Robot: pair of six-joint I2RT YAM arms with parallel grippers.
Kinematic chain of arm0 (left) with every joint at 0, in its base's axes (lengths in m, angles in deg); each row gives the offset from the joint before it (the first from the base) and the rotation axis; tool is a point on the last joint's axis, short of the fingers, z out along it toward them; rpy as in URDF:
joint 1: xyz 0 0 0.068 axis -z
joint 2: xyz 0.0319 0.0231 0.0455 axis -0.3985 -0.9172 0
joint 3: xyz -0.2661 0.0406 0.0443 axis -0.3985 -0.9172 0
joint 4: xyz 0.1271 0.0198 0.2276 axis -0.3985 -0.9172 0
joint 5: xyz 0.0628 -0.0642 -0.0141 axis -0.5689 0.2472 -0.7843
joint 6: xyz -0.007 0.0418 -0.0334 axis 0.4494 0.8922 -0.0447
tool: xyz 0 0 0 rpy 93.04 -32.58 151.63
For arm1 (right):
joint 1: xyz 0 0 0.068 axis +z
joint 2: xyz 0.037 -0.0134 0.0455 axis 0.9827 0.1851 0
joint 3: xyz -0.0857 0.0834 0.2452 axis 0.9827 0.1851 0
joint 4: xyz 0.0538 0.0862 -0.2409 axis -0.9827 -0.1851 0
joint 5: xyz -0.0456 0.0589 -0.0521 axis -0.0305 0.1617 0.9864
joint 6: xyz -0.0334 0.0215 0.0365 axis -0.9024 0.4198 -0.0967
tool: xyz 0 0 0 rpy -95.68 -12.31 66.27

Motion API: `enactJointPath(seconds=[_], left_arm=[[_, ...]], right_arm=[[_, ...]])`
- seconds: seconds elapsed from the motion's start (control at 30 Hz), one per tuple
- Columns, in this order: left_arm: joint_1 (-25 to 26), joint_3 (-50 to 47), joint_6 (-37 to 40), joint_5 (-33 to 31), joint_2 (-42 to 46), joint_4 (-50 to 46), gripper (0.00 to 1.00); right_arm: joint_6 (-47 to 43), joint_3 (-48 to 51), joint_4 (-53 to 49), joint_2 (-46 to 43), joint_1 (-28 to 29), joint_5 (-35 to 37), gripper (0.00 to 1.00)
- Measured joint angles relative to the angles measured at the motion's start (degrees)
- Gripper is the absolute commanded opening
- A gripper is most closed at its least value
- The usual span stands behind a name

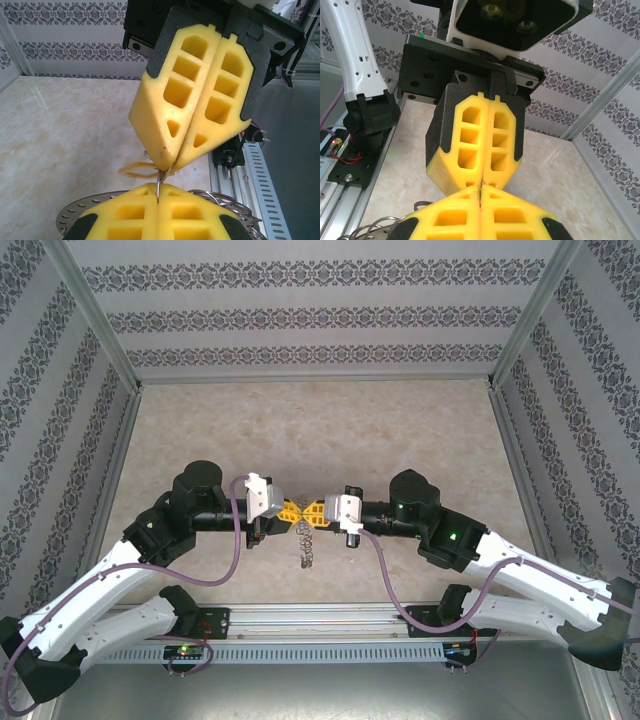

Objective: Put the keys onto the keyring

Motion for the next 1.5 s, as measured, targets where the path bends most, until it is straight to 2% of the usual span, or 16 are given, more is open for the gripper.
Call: enactJointPath(seconds=[1.33, 1.5], left_arm=[[0.00, 0.00, -0.04, 1.60, -0.07, 0.72, 0.00], [0.00, 0.00, -0.04, 1.44, -0.07, 1.09, 0.00]], right_arm=[[-3.78, 1.16, -1.11, -1.33, -1.86, -2.38, 0.00], [-3.17, 2.71, 0.07, -1.86, -2.60, -2.45, 0.06]])
